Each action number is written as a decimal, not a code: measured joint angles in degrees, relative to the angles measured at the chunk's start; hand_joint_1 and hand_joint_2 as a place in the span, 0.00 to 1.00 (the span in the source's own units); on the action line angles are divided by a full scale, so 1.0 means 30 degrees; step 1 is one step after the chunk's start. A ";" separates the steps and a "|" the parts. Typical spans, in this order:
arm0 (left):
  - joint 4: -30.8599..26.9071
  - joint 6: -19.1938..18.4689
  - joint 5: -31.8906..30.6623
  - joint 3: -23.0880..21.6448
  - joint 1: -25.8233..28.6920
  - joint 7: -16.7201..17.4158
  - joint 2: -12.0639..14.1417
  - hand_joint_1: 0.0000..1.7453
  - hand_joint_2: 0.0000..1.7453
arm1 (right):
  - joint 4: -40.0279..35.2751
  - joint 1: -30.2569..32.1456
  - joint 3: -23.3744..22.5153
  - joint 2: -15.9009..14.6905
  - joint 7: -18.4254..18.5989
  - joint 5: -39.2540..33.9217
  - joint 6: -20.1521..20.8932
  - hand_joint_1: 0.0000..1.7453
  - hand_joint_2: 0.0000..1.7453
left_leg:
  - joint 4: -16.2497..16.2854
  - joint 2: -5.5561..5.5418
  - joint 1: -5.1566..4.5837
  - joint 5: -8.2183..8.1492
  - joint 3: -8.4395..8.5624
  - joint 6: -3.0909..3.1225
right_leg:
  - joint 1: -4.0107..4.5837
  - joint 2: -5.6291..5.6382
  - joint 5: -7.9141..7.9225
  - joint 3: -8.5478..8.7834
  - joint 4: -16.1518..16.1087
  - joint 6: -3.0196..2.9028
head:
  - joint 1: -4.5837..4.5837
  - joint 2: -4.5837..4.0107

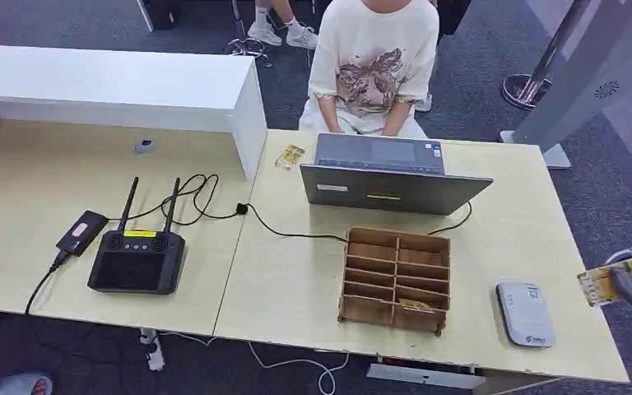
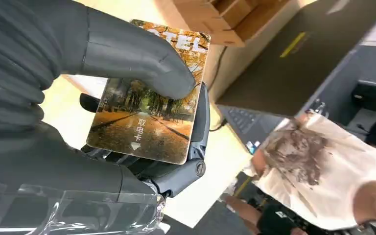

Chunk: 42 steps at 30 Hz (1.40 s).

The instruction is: Pass the card to the sensor for recognition and then transmit it.

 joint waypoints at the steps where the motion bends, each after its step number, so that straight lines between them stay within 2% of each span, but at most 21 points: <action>1: 0.0000 -0.0015 -0.0080 0.0000 -0.0035 0.0037 0.0000 0.00 0.00 | 0.0219 -0.0291 0.0510 0.0058 0.0007 0.0393 -0.0204 1.00 1.00 | 0.0000 0.0011 0.0000 0.0000 0.0005 0.0000 | 0.0000 0.0006 0.0000 0.0000 0.0000 0.0000 | 0.0007 0.0000; 7: 0.0000 -0.0087 -0.0451 0.0000 -0.0140 0.0583 -0.0007 0.00 0.00 | 0.2692 -0.2075 0.3958 0.0837 0.0051 0.1337 -0.1287 1.00 1.00 | 0.0000 0.0006 0.0002 0.0002 0.0017 -0.0001 | -0.0001 0.0002 0.0002 0.0008 0.0003 -0.0002 | 0.0001 0.0000; 14: 0.0000 -0.0233 -0.0538 0.0000 -0.0180 0.0735 0.0000 0.00 0.00 | 0.5112 -0.3102 0.5716 0.1995 -0.0058 0.1783 -0.1864 1.00 1.00 | -0.0001 0.0003 0.0002 0.0001 0.0012 -0.0001 | 0.0000 0.0002 0.0000 0.0007 0.0005 -0.0003 | 0.0007 0.0000; 25: 0.0000 -0.0255 -0.0590 0.0000 -0.0194 0.0750 0.0007 0.00 0.00 | 0.6535 -0.3610 0.6533 0.2819 -0.0058 0.2366 -0.2236 1.00 1.00 | -0.0003 0.0006 0.0000 0.0001 0.0012 -0.0001 | -0.0002 0.0002 0.0000 0.0007 0.0005 -0.0003 | 0.0007 0.0000; 35: 0.0000 -0.0255 -0.0757 0.0000 -0.0201 0.0634 0.0015 0.00 0.00 | 0.7554 -0.3626 0.6533 0.3380 -0.0051 0.3458 -0.3066 1.00 1.00 | -0.0003 0.0005 0.0000 0.0000 0.0012 -0.0001 | -0.0002 0.0003 0.0000 0.0006 0.0005 -0.0003 | 0.0000 0.0000; 42: 0.0000 -0.0255 -0.0765 0.0000 -0.0204 0.0605 0.0015 0.00 0.00 | 0.8014 -0.3667 0.6533 0.3657 -0.0051 0.3575 -0.3176 1.00 1.00 | -0.0003 0.0005 0.0001 0.0001 0.0011 -0.0001 | -0.0002 0.0003 0.0000 0.0007 0.0005 -0.0003 | 0.0007 0.0000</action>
